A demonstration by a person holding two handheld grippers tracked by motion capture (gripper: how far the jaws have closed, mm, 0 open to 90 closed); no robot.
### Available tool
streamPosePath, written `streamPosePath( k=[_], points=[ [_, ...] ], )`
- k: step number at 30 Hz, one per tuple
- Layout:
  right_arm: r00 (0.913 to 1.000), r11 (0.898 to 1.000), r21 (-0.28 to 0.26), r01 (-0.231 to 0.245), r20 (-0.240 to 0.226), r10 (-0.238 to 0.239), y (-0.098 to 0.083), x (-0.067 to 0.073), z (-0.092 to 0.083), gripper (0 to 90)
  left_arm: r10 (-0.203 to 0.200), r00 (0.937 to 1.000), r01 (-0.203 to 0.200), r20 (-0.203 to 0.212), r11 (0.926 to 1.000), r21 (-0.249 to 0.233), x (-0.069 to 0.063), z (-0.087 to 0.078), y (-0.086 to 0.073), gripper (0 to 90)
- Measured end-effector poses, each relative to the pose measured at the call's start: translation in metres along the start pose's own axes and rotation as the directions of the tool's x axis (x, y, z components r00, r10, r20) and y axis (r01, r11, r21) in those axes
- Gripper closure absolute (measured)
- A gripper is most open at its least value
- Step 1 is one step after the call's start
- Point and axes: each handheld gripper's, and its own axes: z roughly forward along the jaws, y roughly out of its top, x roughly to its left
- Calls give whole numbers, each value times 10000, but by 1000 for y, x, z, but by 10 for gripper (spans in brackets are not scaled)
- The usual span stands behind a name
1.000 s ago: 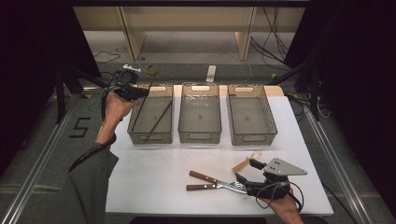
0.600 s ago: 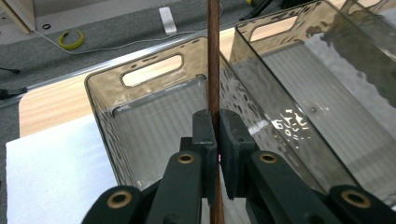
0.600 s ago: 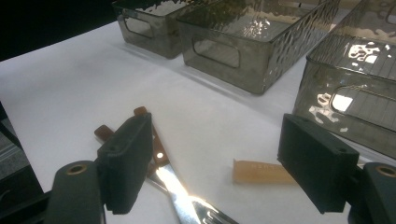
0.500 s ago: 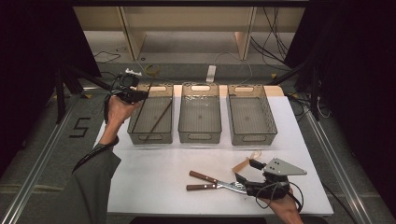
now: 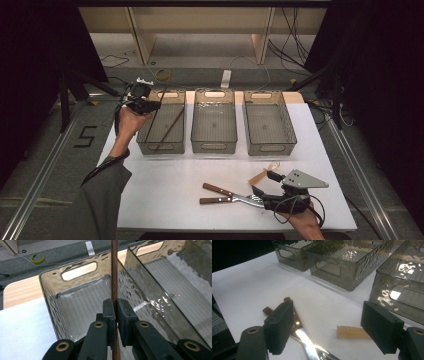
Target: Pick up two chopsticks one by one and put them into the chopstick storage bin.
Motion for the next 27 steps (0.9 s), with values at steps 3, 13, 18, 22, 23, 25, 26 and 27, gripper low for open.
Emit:
streamPosePath(
  k=[3, 13, 18, 22, 23, 25, 26, 27],
  points=[
    [10000, 10000, 6, -11, 7, 11, 0, 0, 0, 273, -23, 10000, 25, -96, 9998, 180, -2, 3, -3, 787],
    [10000, 10000, 36, -7, 16, 7, 0, 0, 0, 273, -900, 9947, 900, 502, 9959, 26, -9, -19, 0, 506],
    [10000, 10000, 37, 13, 36, -13, 0, 0, 0, 273, -892, 9870, 960, 1338, 9944, -449, -25, -35, -10, 428],
    [10000, 10000, 53, -24, 83, 24, 0, -1, 0, 273, -651, 9784, 829, 1963, 9930, -840, -42, -47, -24, 384],
    [10000, 10000, 56, -15, 90, 14, 0, -1, 0, 273, -622, 9754, 838, 2113, 9920, -948, -45, -48, -29, 371],
    [10000, 10000, 65, -12, 92, 11, 0, -1, 0, 273, -326, 9765, 533, 2130, 9943, -923, -52, -49, -34, 359],
    [10000, 10000, 53, -15, 83, 15, 1, 0, 0, 273, -121, 9809, 333, 1944, 9938, -1062, -55, -50, -36, 350],
    [10000, 10000, 69, -12, 76, 11, 1, 0, 0, 273, -18, 9816, 248, 1911, 9927, -1177, -58, -51, -38, 350]
  ],
)
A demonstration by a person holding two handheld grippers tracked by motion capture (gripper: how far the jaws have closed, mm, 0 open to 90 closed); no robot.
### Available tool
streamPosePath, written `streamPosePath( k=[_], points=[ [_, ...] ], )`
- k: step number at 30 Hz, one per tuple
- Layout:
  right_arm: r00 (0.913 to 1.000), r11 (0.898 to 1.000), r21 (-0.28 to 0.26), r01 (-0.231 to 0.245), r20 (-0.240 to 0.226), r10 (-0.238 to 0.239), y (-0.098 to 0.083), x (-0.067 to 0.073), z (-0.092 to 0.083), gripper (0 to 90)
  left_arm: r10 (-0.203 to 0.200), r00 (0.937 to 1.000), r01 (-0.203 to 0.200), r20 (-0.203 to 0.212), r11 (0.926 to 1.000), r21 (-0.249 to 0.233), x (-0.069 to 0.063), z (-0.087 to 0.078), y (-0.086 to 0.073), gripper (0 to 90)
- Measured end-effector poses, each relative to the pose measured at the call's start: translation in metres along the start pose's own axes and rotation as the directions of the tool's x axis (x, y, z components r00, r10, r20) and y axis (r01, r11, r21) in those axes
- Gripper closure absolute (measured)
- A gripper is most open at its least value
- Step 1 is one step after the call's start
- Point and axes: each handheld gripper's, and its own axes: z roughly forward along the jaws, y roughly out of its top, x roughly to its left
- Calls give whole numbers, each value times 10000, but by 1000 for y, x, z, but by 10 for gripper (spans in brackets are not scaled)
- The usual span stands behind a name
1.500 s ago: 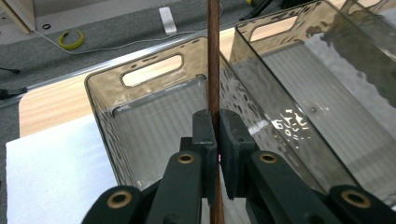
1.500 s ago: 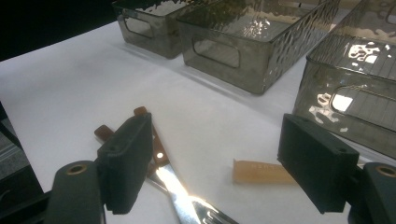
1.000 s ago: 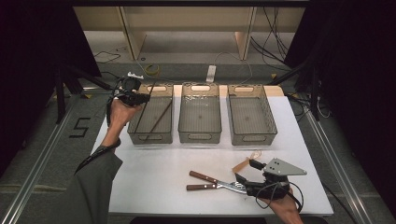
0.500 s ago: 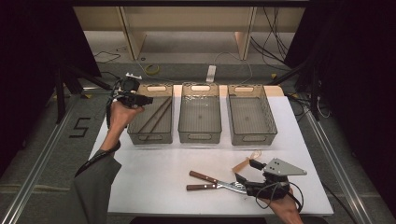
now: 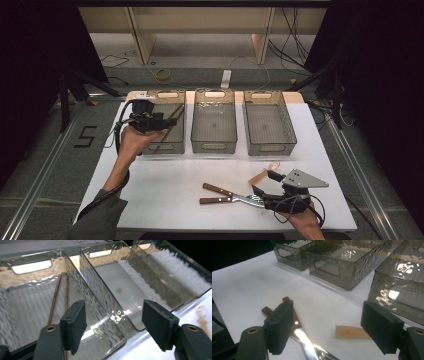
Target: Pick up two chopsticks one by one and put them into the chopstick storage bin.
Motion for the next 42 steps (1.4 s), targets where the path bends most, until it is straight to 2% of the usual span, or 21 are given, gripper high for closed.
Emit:
streamPosePath(
  k=[2, 7, 11, 14, 17, 21, 28, 32, 34, 37, 42],
  points=[
    [10000, 9999, 69, 73, -5, -73, 0, 1, 0, 273, 104, 9999, -105, 71, 9999, 35, -4, -1, -3, 339],
    [9999, 9998, 134, 146, -52, -145, 0, 1, 1, 273, 250, 9989, -239, 387, 9994, -268, -16, -5, -11, 313],
    [9996, 9995, 187, 269, -71, -267, 0, 0, 1, 272, 94, 9973, -64, 731, 9991, -418, -23, -5, -22, 292],
    [9994, 9991, 268, 337, -78, -335, 0, -1, 2, 272, -155, 9937, 220, 1109, 9981, -573, -25, -7, -32, 284],
    [9995, 9989, 344, 317, -43, -316, -1, -3, 2, 272, -182, 9921, 265, 1237, 9975, -659, -28, -9, -42, 277],
    [9996, 9985, 459, 289, -88, -285, -2, -6, 4, 272, -7, 9925, 88, 1223, 9978, -657, -30, -14, -53, 260],
    [9993, 9973, 632, 364, -71, -360, -4, -6, 4, 270, -177, 9901, 293, 1394, 9962, -817, -29, -26, -74, 237],
    [9992, 9964, 743, 399, -104, -393, -4, -6, 5, 269, 47, 9877, 138, 1566, 9931, -1169, -31, -29, -84, 228],
    [9990, 9962, 750, 438, -97, -432, -4, -5, 4, 269, 63, 9847, 141, 1743, 9932, -1156, -33, -30, -89, 215],
    [9988, 9961, 734, 484, -100, -478, -4, -3, 4, 269, 306, 9840, -107, 1756, 9935, -1131, -38, -31, -93, 201],
    [9985, 9949, 849, 543, -81, -539, -5, -2, 6, 269, 483, 9815, -279, 1850, 9934, -1113, -44, -36, -96, 191]
  ],
)
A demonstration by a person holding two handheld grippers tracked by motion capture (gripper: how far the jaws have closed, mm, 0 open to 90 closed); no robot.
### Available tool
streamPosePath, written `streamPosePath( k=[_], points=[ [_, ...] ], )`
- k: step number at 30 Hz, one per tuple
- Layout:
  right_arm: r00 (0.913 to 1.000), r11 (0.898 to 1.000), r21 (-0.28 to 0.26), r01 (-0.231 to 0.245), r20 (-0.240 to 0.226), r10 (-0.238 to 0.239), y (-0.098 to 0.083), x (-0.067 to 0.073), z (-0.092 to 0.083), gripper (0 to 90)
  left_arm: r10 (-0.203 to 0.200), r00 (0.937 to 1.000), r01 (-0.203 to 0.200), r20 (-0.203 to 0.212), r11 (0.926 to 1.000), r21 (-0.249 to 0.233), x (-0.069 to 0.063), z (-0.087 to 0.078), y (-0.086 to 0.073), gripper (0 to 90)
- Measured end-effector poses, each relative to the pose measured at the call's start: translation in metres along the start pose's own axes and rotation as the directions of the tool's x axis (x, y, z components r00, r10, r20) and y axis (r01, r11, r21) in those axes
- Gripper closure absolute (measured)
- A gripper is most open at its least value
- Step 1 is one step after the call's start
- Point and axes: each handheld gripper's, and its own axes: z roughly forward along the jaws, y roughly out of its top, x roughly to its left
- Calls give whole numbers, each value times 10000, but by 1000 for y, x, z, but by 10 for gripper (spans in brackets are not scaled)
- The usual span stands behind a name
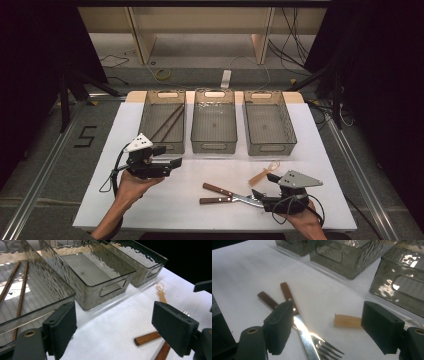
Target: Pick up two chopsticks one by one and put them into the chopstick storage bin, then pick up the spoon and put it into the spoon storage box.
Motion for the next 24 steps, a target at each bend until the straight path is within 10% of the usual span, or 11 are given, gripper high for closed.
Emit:
streamPosePath(
  k=[16, 21, 24],
  points=[
    [10000, 9998, 150, 88, 16, -88, 2, -3, 2, 269, 162, 9998, -162, -82, 9999, -29, -10, -8, -9, 184],
    [9927, 9892, 836, 1204, -44, -1205, 10, -9, 6, 270, -27, 10000, 27, -29, 10000, -1, -11, -11, -14, 181],
    [9788, 9648, 1658, 2042, -173, -2042, 15, -16, 11, 270, 15, 10000, -14, -94, 10000, 18, -11, -13, -16, 181]
  ],
)
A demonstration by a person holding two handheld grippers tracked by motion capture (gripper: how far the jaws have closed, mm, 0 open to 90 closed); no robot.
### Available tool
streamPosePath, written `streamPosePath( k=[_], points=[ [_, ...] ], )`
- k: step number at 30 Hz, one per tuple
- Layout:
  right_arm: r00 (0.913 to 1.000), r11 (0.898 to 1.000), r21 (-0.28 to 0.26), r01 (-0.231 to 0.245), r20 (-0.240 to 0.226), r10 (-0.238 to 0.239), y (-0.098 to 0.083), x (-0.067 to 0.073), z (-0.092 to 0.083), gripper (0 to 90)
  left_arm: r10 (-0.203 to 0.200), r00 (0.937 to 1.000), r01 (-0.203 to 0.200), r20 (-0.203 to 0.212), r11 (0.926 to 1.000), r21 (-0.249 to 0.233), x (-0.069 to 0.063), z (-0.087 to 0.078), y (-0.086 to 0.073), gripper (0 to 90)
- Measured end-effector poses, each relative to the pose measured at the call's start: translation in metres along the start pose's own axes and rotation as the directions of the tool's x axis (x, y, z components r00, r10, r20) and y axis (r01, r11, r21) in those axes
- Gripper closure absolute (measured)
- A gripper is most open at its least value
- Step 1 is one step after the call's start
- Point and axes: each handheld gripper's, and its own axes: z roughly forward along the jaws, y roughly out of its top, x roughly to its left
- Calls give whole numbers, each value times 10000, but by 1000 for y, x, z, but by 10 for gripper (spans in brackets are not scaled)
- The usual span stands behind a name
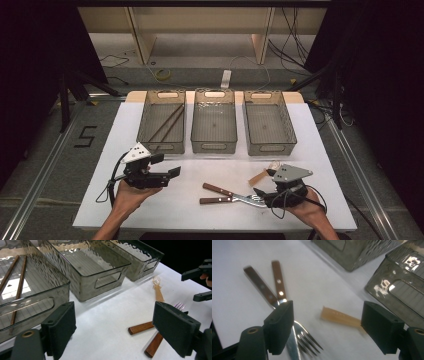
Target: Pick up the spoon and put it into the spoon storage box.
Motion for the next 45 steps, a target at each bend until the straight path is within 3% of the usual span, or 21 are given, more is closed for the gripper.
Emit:
streamPosePath(
  k=[5, 10, 14, 17, 22, 24, 28, 31, 36, 42, 45],
  points=[
    [9972, 9916, 1080, 717, -293, -689, 4, -14, 12, 278, 64, 10000, -64, -30, 10000, -49, 0, -2, 0, 181],
    [9830, 9661, 1827, 1824, -561, -1750, 15, -20, 23, 292, 70, 10000, -70, -57, 10000, -24, 0, -1, -1, 182],
    [9738, 9508, 2142, 2237, -910, -2086, 22, -24, 31, 302, 104, 9999, -104, -46, 9999, 11, -1, -1, -1, 182],
    [9677, 9349, 2558, 2459, -1205, -2215, 23, -28, 39, 313, 128, 9999, -127, -43, 9999, 57, 0, -1, -1, 182],
    [9600, 9222, 2742, 2726, -1405, -2420, 24, -30, 49, 326, 112, 9999, -111, -90, 9998, 157, 0, 1, -2, 182],
    [9551, 9101, 2953, 2908, -1463, -2577, 24, -29, 53, 329, 108, 9999, -107, -94, 9998, 151, 0, 1, -2, 182],
    [9507, 9031, 3061, 3013, -1689, -2600, 24, -28, 59, 346, 94, 9998, -92, -148, 9998, 154, 0, 0, -2, 184],
    [9409, 8857, 3264, 3301, -1888, -2811, 24, -27, 63, 356, 92, 9998, -89, -173, 9998, 176, 0, 1, -2, 184],
    [9332, 8753, 3357, 3482, -2126, -2897, 24, -29, 69, 388, 68, 9998, -65, -178, 9998, 170, 1, 1, -2, 187],
    [9341, 8764, 3398, 3413, -2266, -2759, 24, -32, 72, 427, 67, 9996, -62, -268, 9997, 216, 1, 1, -3, 187],
    [9294, 8685, 3488, 3521, -2395, -2806, 26, -32, 73, 452, 85, 9995, -78, -302, 9997, 217, 1, 1, -3, 187]
  ],
)
